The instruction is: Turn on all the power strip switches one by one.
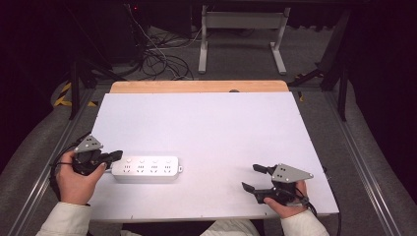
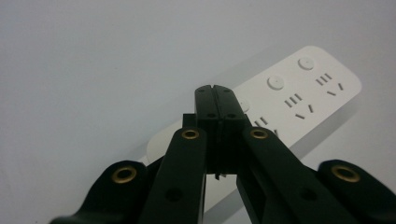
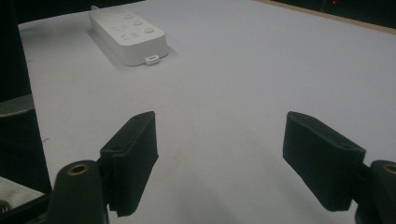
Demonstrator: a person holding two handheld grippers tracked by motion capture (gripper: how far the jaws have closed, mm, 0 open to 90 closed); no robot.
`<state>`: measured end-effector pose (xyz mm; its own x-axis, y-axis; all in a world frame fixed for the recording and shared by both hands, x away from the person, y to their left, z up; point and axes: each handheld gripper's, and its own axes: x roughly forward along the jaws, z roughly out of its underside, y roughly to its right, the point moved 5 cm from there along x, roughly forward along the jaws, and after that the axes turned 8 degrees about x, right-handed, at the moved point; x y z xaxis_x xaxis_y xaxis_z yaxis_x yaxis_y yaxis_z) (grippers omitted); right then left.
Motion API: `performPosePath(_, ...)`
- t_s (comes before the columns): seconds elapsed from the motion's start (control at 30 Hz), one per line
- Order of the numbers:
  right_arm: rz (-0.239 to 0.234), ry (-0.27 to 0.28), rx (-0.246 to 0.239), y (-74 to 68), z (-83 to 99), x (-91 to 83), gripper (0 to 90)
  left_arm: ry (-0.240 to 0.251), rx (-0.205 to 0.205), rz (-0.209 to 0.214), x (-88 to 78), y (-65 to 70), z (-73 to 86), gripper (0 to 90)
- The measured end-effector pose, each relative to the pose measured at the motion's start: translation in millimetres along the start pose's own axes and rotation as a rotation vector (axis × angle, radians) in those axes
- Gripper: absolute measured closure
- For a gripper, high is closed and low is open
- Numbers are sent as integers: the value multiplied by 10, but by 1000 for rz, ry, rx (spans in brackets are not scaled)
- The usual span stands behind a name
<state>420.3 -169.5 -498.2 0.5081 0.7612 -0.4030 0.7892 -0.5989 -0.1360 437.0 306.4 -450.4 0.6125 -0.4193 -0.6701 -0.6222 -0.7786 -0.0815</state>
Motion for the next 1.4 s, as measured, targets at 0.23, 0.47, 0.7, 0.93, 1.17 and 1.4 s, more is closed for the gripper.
performPosePath(0.23, 0, -1, -3, -2, 1, 2, 267, -49, -28, 5, 107, -86, 72, 900)
performPosePath(0.47, 0, -3, -3, -1, 3, 4, 267, -81, -41, 43, 199, -84, 74, 900)
performPosePath(0.7, -1, -2, -4, -1, 2, 2, 267, -125, -65, 77, 313, -93, 94, 900)
performPosePath(0.93, -3, -4, -3, -1, 4, 4, 267, -149, -78, 88, 401, -115, 119, 900)
performPosePath(1.17, -4, -5, -2, 0, 5, 5, 267, -147, -79, 83, 440, -110, 108, 900)
performPosePath(1.4, -5, -5, -1, -1, 6, 4, 267, -129, -76, 75, 458, -106, 108, 900)
